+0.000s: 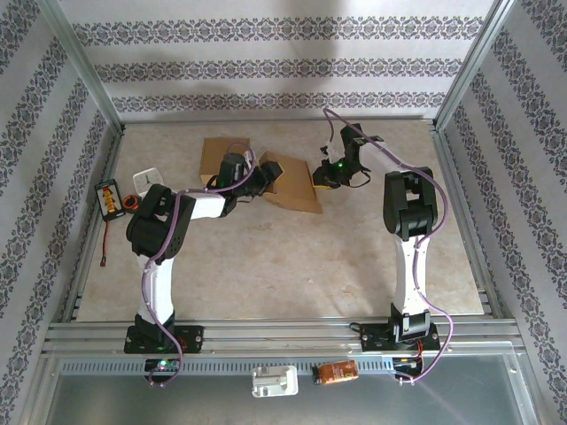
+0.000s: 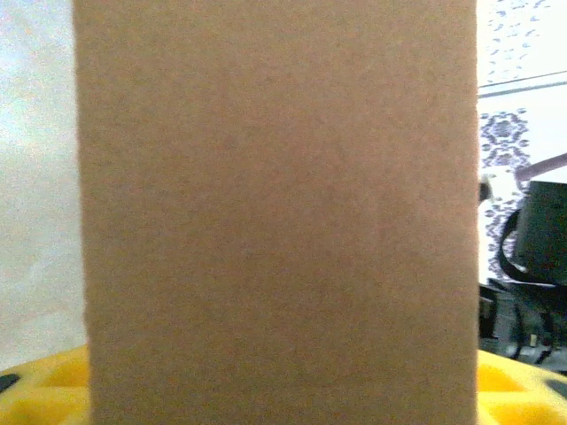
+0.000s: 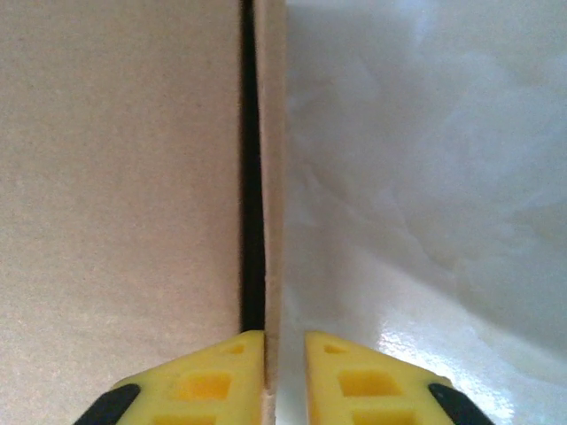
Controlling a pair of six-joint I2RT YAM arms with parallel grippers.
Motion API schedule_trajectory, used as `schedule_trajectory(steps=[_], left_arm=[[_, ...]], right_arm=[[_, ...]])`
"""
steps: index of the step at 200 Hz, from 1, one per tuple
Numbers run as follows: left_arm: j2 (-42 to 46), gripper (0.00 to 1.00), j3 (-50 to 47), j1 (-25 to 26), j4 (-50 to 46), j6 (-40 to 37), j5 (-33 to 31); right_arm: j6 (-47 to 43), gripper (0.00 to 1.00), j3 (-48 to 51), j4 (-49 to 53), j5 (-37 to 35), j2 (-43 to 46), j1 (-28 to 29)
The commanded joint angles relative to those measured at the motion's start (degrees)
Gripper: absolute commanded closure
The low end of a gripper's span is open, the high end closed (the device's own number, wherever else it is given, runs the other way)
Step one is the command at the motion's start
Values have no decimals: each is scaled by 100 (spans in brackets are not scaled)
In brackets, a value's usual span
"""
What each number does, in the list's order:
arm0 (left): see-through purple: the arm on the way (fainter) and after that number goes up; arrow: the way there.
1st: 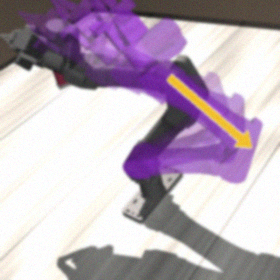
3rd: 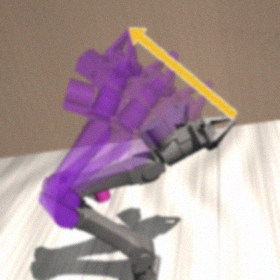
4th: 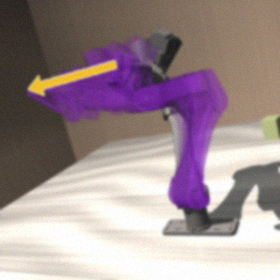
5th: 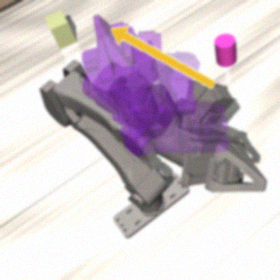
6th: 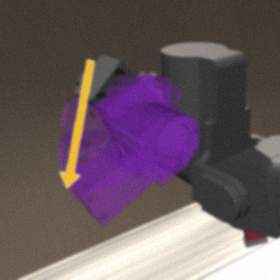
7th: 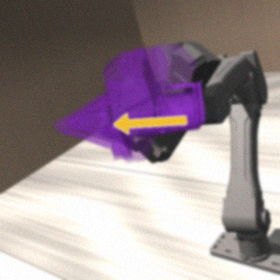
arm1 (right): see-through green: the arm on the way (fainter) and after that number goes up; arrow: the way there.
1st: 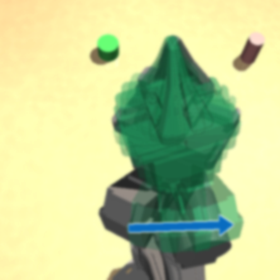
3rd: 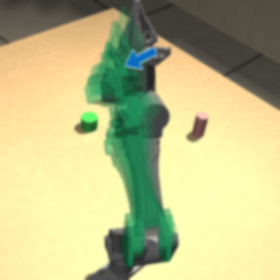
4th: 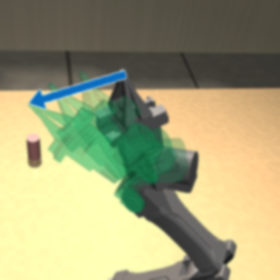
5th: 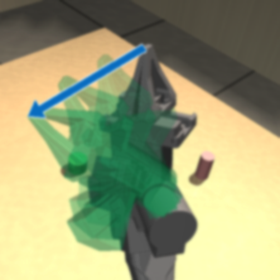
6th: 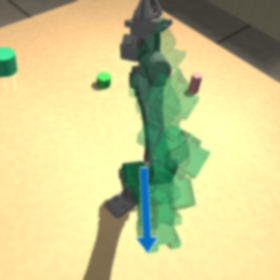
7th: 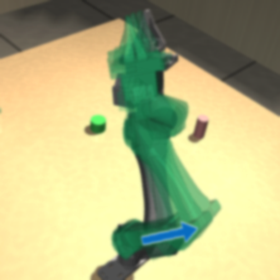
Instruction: Fold the paper box
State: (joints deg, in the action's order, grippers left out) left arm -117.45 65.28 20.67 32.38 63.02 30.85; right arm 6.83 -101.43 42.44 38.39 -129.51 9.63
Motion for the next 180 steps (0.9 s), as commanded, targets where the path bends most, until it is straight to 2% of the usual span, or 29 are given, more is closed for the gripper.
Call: schedule_trajectory(steps=[1,39,72,87,97,108,126,142,180], left_arm=[[420,45,74,33,-1137,-117,-240],[933,58,-198,34,-1615,407,-496],[1479,65,-478,51,-1796,873,-654],[1799,65,-588,56,-1952,1066,-742],[2018,65,-653,68,-2075,1199,-767],[2256,65,-713,91,-2249,1353,-829],[2613,66,-803,156,-2494,1731,-930],[2847,67,-837,233,-2719,2073,-997],[3150,69,-813,396,-3116,2579,-1074]], right_arm=[[-26,75,224,-59,-336,505,65],[210,51,961,-727,-864,2090,71],[287,33,2365,-1875,-1766,3973,174],[-25,18,3129,-2554,-2198,4865,374],[-536,9,3708,-3090,-2424,5453,654],[-1481,4,4409,-3636,-2465,6020,1045],[-3728,2,5408,-4120,-2151,6746,1810],[-5463,2,6139,-4602,-2310,7050,2421],[-6307,2,5884,-5270,-3119,6322,2873]])
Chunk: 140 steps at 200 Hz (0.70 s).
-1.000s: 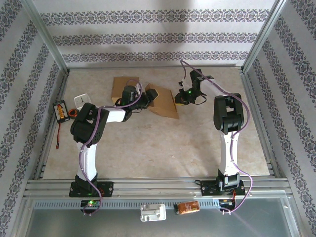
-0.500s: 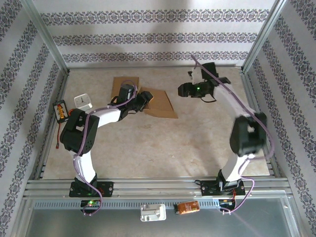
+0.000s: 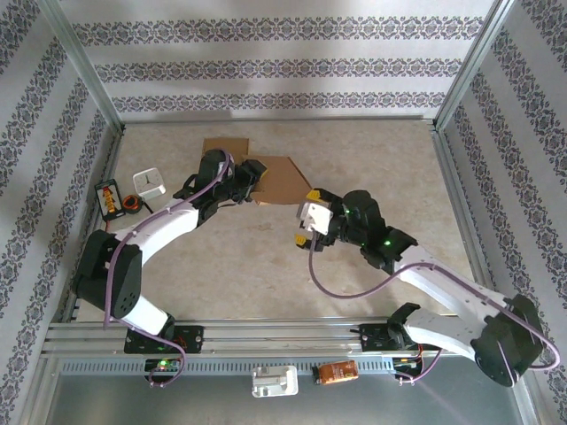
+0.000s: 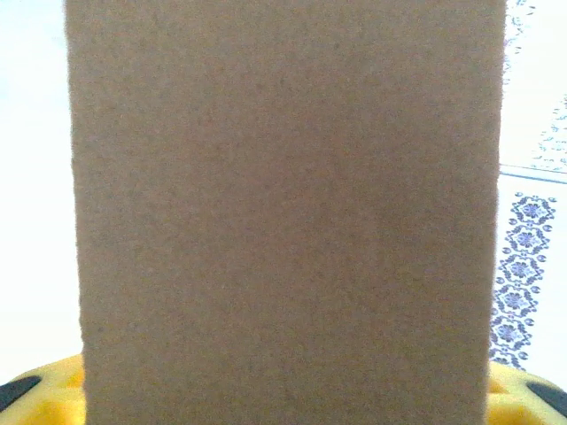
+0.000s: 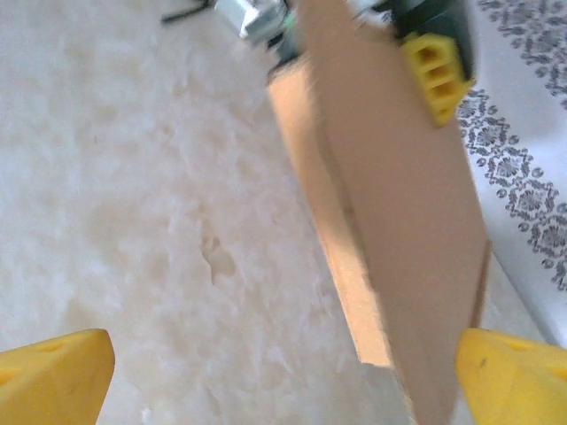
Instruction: Fold the paper box
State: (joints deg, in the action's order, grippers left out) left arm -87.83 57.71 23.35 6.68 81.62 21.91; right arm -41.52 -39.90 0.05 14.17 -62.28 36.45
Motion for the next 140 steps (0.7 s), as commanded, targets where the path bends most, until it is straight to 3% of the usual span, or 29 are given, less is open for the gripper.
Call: schedule_trajectory(steps=[1,29,69,108,140], left_arm=[[188,69,-57,131,-541,725,-179],[266,69,-58,170,-541,914,-135],[401,69,-182,183,-394,1213,-99],[484,69,-209,190,-308,1289,-82],[502,67,-228,185,-140,1307,-59]], right_arm=[[-1486,2,-275,-1077,-736,-431,198],[-1671,2,-606,-2102,-1467,-1381,327],[-1808,5,-1052,-2243,-1312,-2134,329],[-1859,33,-1194,-2012,-1283,-2313,293],[-1853,50,-1152,-1481,-895,-2080,249]])
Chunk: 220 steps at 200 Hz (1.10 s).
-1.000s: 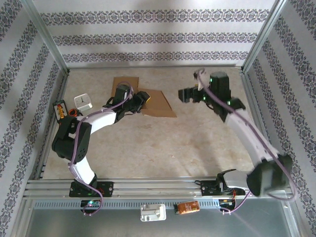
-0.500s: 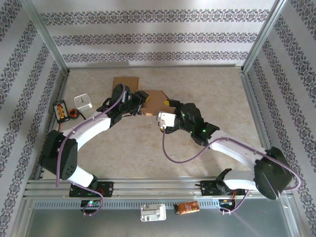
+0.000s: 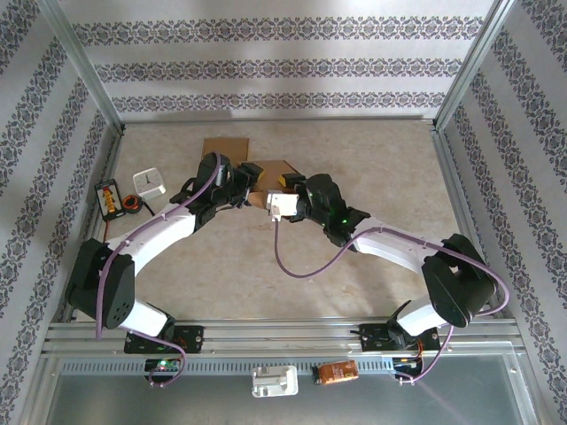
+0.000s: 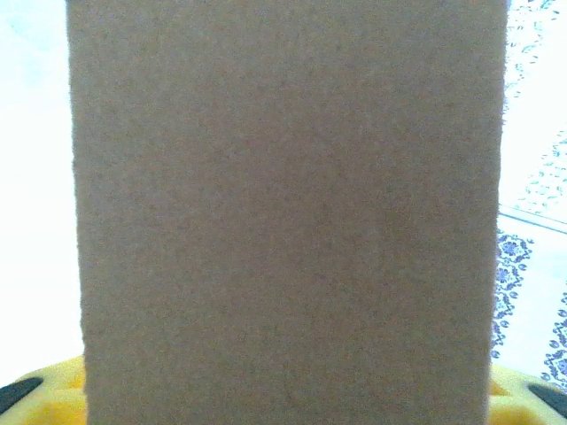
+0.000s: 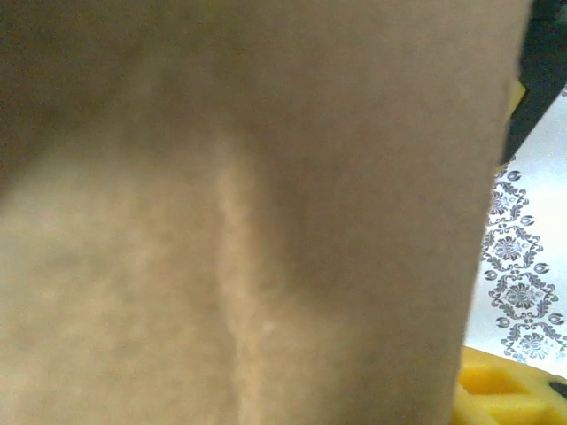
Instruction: Fold the paper box
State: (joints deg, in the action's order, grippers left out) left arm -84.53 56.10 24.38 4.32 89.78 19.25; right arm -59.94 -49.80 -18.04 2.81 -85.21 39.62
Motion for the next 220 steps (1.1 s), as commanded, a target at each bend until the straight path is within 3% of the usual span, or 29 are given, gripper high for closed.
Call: schedule_trajectory(steps=[1,45,71,97,126,156,191,220], left_arm=[[169,67,-65,88,105,486,205],[276,56,29,89,189,280,152],[526,36,65,53,215,-69,-94],[1185,23,438,-191,-538,-1735,-903],[2026,22,746,-296,-1106,-5027,-2134],[2781,23,350,-307,-996,-7815,-1474],[3170,23,243,-315,-1966,-8893,-893],[3163,22,141,-311,-2452,-9025,-530]], right_arm=[[-9,50,-161,354,262,223,-68],[232,67,-259,1393,798,631,-232],[321,67,-307,1852,1049,908,-369],[195,65,-1079,3976,1788,1030,-704],[-277,63,-2712,7088,1694,366,-738],[-158,61,-4446,9322,1483,-909,-650],[67,60,-5351,9772,1223,-2008,-598],[346,59,-5884,9822,1045,-2808,-566]])
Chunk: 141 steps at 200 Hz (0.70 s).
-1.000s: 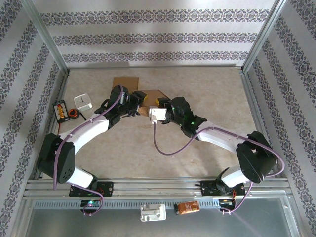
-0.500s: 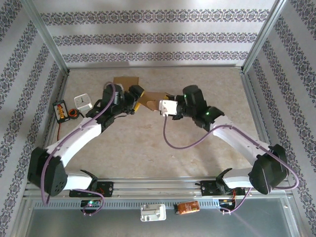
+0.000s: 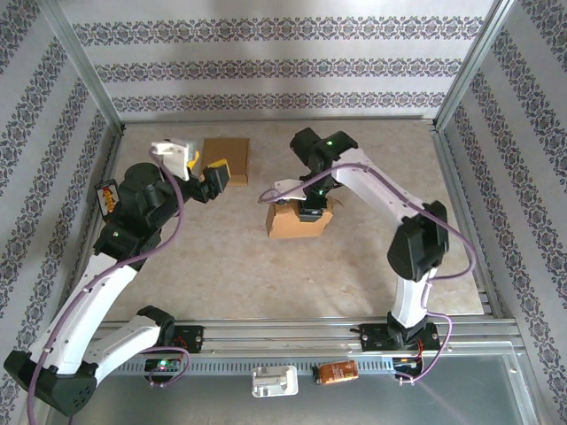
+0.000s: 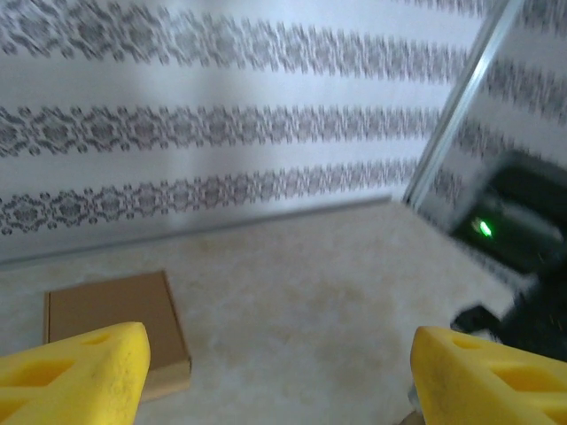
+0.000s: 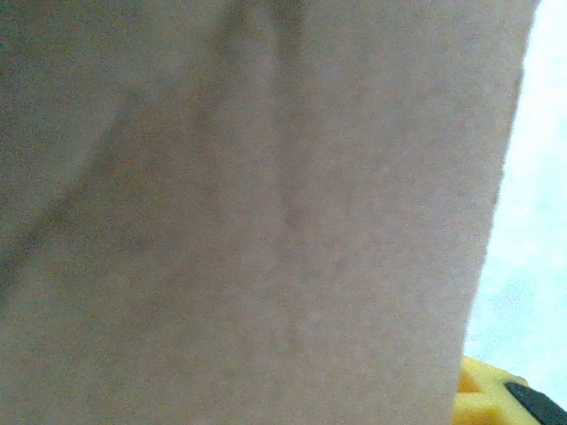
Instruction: Fold the paper box
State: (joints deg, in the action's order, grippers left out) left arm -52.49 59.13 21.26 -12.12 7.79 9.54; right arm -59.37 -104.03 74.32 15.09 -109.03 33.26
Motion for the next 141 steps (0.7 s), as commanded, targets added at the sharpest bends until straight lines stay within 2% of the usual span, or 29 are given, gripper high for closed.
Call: schedule_trajectory(steps=[1,23,33,71,122,141], left_arm=[[-42,22,-173,-3,-813,-825,442],[-47,22,-325,0,-769,-728,427],[-46,22,-393,-4,-678,-671,425],[-191,22,-499,-13,-458,-503,644],[-419,22,-490,-7,-457,-567,1019],[-576,22,-378,-8,-617,-699,1259]], right_arm=[[296,59,-474,584,-187,-448,68],[460,53,-562,401,-349,-797,92],[500,45,-536,286,-332,-821,106],[561,26,-367,-238,-176,-401,90],[581,21,-336,-200,143,7,-26],[985,20,-383,-366,460,198,-141]])
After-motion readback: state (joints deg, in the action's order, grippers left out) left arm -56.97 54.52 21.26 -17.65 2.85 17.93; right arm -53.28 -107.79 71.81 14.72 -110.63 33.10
